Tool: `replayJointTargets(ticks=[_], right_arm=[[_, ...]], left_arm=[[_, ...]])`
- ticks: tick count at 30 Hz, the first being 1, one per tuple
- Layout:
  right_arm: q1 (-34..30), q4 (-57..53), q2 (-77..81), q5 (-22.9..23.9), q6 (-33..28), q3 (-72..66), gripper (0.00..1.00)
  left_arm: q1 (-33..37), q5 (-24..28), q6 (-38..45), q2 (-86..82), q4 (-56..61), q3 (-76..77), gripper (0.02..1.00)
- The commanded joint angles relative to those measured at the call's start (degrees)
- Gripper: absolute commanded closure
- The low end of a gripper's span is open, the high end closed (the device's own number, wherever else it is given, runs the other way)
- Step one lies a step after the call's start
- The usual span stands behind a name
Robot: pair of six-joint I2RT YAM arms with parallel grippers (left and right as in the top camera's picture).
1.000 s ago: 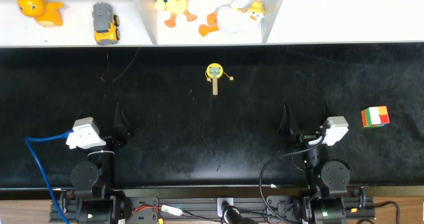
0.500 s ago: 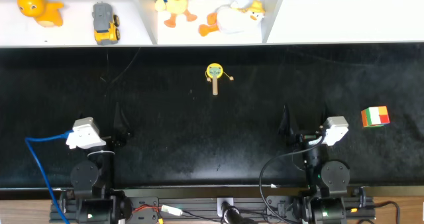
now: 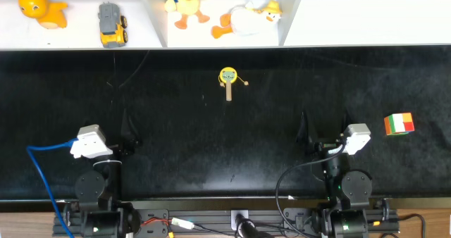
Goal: Store Toys
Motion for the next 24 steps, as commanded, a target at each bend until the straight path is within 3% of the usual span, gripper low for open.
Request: replayJointTargets(ticks=[1, 17, 24], right_arm=[[0.2, 0.3, -0.4, 0.4, 0.3, -0.7, 0.005], [0.2, 0.3, -0.4, -1.4, 0.5, -0.7, 0.005], [0.2, 1.5, -0.4, -5.8, 11.9, -0.7, 0.005]], left_arm=[[-0.2, -0.6, -1.2, -0.6, 0.4, -0.5, 0.02], [-0.2, -0.6, -1.2, -0.6, 0.4, -0.5, 0.02], [-0.2, -0.6, -1.2, -0.6, 0.4, -0.5, 0.023]])
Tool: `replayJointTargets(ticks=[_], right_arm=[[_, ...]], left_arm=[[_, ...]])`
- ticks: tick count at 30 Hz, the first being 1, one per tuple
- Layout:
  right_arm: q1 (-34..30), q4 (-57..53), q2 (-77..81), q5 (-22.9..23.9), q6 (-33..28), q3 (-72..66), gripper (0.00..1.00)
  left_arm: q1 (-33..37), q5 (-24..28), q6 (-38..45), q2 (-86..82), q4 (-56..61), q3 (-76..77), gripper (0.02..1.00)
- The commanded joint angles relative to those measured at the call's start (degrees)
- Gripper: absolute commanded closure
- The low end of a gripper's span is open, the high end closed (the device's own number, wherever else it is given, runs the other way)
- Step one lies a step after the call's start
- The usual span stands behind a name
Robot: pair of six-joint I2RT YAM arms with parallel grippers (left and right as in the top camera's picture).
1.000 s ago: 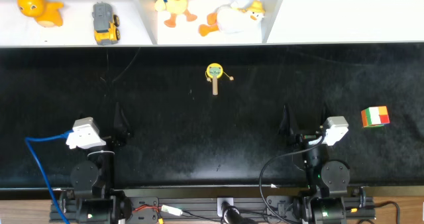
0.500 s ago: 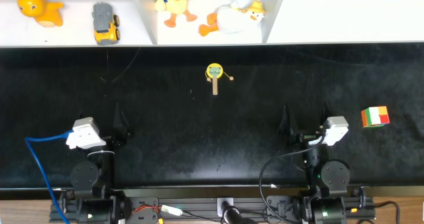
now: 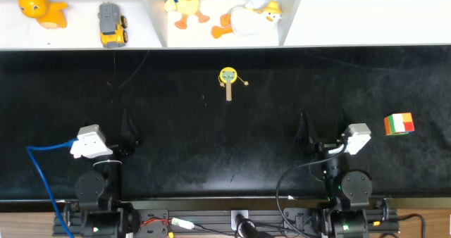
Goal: Store Toys
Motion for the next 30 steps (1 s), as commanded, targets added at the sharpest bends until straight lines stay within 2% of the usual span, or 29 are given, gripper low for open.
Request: replayJointTargets(ticks=[1, 5, 10, 14, 18, 25, 28, 30], right_arm=[[0.2, 0.9, -0.4, -5.5, 7.4, -0.7, 0.005], [0.2, 2.0, -0.3, -12.6, 7.2, -0.1, 0.003], [0.2, 0.9, 2.6, -16.4, 7.0, 6.4, 0.005], [0.2, -4.4, 11.2, -17.5, 2.9, 15.2, 0.003], [0.2, -9.7, 23.8, -22.0, -2.7, 25.2, 0.005], [0.3, -28.8, 46.0, -22.8, -12.8, 47.9, 0.003], [0.8, -35.5, 53.6, -22.3, -15.0, 56.5, 0.003], [2.2, -38.6, 58.0, -20.1, -14.9, 60.8, 0.003]], left_arm=[[-0.2, -0.6, -1.2, -0.6, 0.4, -0.5, 0.02], [-0.2, -0.6, -1.2, -0.6, 0.4, -0.5, 0.02], [-0.2, -0.6, -1.2, -0.6, 0.4, -0.5, 0.02], [-0.2, -0.6, -1.2, -0.6, 0.4, -0.5, 0.02], [-0.2, -0.6, -1.2, -0.6, 0.4, -0.5, 0.02], [-0.2, -0.6, -1.2, -0.6, 0.4, -0.5, 0.02], [-0.2, -0.6, -1.2, -0.6, 0.4, -0.5, 0.02], [-0.2, -0.6, -1.2, -0.6, 0.4, -0.5, 0.02]])
